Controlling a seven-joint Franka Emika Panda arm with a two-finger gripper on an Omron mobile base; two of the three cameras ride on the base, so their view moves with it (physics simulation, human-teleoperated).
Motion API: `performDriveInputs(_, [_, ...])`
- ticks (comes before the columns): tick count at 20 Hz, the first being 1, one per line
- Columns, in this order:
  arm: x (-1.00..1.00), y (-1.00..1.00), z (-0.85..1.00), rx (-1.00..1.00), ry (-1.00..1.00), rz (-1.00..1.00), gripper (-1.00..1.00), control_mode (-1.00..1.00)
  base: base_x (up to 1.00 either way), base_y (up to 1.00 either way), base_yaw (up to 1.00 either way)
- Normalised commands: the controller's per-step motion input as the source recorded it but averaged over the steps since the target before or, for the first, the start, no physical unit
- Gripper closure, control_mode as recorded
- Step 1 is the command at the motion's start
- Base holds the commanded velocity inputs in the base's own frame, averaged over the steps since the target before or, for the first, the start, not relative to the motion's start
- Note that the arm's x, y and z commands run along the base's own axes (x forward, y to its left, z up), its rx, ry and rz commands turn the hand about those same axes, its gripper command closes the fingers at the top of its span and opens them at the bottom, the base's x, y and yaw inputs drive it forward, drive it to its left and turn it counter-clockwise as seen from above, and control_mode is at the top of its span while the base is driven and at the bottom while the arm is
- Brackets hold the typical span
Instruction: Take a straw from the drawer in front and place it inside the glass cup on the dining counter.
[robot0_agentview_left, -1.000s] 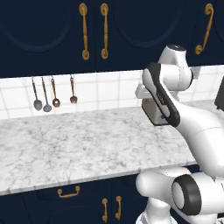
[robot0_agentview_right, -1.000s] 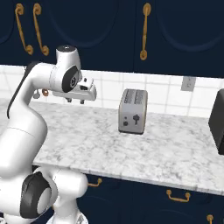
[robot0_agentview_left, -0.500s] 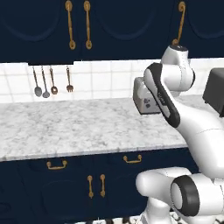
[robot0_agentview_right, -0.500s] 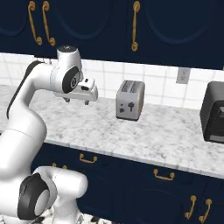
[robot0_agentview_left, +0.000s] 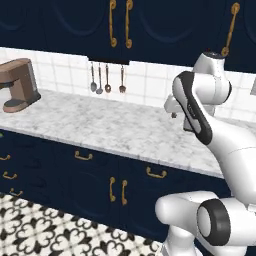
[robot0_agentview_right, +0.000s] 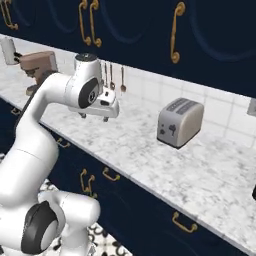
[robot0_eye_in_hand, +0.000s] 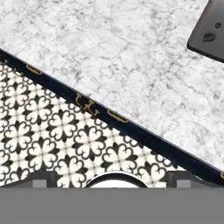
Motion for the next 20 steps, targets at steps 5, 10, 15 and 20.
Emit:
performDriveInputs(5, [0.0,0.0,0.0,0.0,0.0,0.0,-1.0,1.0,-0.24,-0.91,0.66])
performDriveInputs(10, [0.0,0.0,0.0,0.0,0.0,0.0,-1.0,1.0,-0.25,-0.9,0.4])
performDriveInputs(15, [0.03,-0.14,-0.02,0.01,0.0,0.08,-1.0,-1.0,-0.01,-0.66,0.3])
performDriveInputs(20, [0.08,-0.26,-0.02,0.0,-0.07,0.35,-1.0,-1.0,0.0,0.0,0.0])
